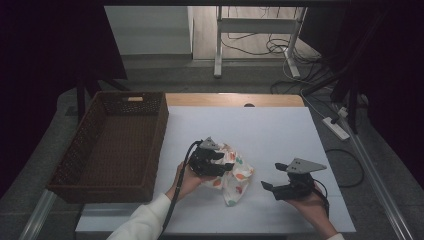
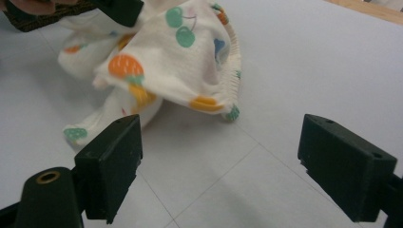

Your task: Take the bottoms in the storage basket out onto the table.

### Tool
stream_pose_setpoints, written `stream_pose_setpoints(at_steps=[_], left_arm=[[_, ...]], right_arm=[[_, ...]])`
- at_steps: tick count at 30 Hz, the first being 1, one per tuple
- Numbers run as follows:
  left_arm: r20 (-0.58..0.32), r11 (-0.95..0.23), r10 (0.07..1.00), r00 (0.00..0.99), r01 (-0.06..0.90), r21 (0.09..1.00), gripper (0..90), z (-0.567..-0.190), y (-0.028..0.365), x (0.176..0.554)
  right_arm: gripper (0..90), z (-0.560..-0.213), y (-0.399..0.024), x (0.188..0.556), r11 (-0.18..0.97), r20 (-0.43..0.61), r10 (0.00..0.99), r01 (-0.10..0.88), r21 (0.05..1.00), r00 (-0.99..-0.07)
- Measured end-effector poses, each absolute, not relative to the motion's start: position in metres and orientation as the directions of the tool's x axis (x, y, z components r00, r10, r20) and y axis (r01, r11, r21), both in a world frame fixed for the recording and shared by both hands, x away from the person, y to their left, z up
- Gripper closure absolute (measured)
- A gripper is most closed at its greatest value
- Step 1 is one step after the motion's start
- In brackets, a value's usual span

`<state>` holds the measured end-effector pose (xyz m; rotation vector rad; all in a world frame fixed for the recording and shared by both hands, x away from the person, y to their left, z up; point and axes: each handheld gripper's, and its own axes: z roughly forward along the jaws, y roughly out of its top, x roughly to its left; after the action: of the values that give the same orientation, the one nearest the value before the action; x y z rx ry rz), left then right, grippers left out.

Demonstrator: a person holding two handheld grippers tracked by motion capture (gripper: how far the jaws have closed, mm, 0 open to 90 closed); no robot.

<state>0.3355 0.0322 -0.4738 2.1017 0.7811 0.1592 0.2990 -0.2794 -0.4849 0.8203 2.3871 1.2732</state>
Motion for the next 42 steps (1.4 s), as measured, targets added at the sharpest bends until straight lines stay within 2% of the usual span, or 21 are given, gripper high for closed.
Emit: stream_pose_setpoints(at_steps=[5, 25, 42], left_arm=[[-0.187, -0.396, 0.586, 0.789, 0.479, 0.783, 34.5, -0.469, 0.040, 0.336], [-0.239, -0.345, 0.617, 0.750, 0.531, 0.774, 35.1, -0.467, 0.073, 0.335], [-0.265, -0.313, 0.657, 0.706, 0.575, 0.756, 33.2, -0.465, 0.100, 0.314]], right_arm=[[15.3, -0.485, -0.279, 0.299, 0.441, -0.007, 0.617, 0.338, 0.832, -0.787], [15.3, -0.487, -0.272, 0.305, 0.445, 0.003, 0.614, 0.349, 0.825, -0.790], [15.3, -0.486, -0.277, 0.298, 0.438, 0.001, 0.622, 0.349, 0.829, -0.783]])
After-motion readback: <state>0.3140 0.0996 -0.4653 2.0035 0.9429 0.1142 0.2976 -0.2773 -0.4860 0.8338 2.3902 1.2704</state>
